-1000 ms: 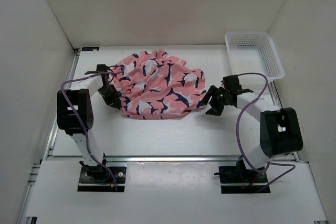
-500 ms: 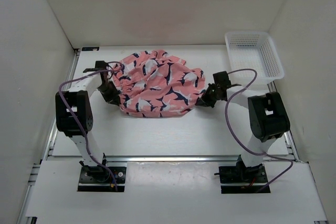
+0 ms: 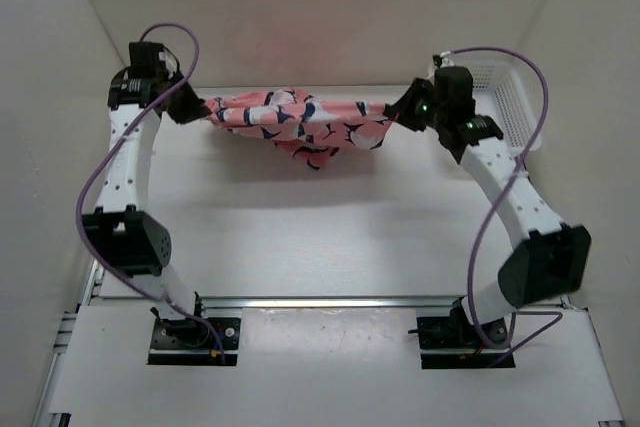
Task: Fold and stack the shorts
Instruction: Flatten the shorts out
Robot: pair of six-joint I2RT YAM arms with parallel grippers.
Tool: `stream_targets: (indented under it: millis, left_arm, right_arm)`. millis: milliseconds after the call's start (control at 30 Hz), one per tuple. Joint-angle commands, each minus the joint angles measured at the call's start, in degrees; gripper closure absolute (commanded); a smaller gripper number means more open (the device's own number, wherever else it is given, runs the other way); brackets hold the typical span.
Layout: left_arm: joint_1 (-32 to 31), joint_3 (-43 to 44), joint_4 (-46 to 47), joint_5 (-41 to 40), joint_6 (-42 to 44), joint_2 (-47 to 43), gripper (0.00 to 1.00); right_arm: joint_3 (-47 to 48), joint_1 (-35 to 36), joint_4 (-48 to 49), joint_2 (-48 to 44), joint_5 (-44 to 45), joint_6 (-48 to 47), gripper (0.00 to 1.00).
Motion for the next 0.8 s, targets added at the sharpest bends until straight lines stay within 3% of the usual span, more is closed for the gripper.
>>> stream_targets:
  millis: [0,100,133,167,233,533,600,633,667,700,767]
  left_arm:
    - [1.48,-16.14,0.0,-1.06,-1.53,-11.05,0.9]
    - [0.0,-33.68,8.62,-0.53,-2.93,-19.5,0.9]
    - [-0.02,-42.87,9.77,0.25,-2.94,-20.12,0.66]
    - [-0.54,-46.01,10.3,0.87,-2.94,-20.13,0.59]
    - [-0.54,-50.41,10.31,1.4,-2.94,-17.5,0.58]
    - [-0.02,-55.86,4.24,-8.61,-11.02,-28.82,0.69]
    - [-0.02,-58.24,6.5,-5.38,-11.81,-30.14,0.53]
    - [-0.71,-59.39,7.92,-4.14,-11.82,-30.15,0.28]
    - [-1.42,-60.79,9.24,-3.35,-11.82,-29.1,0.18]
    - [-1.42,-60.8,10.12,-3.34,-11.82,-28.13,0.09]
    - [-2.13,-60.8,13.11,-3.34,-11.82,-24.27,0.0]
  right_arm:
    - [-10.97,1.58,-4.44,-10.7,4.63,-6.24,1.0]
    - [-26.96,4.49,-4.97,-18.63,7.61,-6.78,1.0]
    - [-30.66,4.49,-5.66,-20.04,7.62,-5.91,0.66]
    - [-35.91,4.49,-6.37,-20.75,7.62,-5.03,0.46]
    - [-38.68,3.79,-9.43,-21.46,5.96,-2.31,0.31]
    - [-46.24,-5.7,-4.46,-24.53,-10.9,10.26,0.27]
    - [-48.96,-6.4,-2.87,-25.23,-12.85,13.33,0.27]
    - [-49.84,-6.93,-1.81,-25.24,-13.73,14.31,0.27]
    - [-50.81,-6.93,0.63,-25.24,-14.61,15.27,0.27]
    - [-52.39,-7.46,2.14,-25.24,-16.45,16.07,0.27]
    - [-52.93,-7.99,4.69,-23.49,-18.21,17.22,0.27]
